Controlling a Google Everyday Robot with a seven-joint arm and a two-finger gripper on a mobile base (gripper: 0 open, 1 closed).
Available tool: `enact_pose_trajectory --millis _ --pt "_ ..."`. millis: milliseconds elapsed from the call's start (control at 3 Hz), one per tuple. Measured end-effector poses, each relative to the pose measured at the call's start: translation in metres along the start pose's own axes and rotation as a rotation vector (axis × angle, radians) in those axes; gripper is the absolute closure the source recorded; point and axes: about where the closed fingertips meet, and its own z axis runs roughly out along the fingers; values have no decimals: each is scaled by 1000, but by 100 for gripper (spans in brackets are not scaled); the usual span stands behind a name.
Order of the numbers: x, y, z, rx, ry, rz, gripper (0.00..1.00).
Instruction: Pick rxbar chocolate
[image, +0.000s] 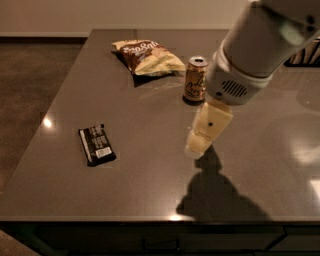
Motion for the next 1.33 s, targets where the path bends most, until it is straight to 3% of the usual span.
enact_pose_trajectory --millis 667,1333 --pt "-66 11 67 -8 -27 151 0" --pt "-129 37 122 -32 -8 226 0"
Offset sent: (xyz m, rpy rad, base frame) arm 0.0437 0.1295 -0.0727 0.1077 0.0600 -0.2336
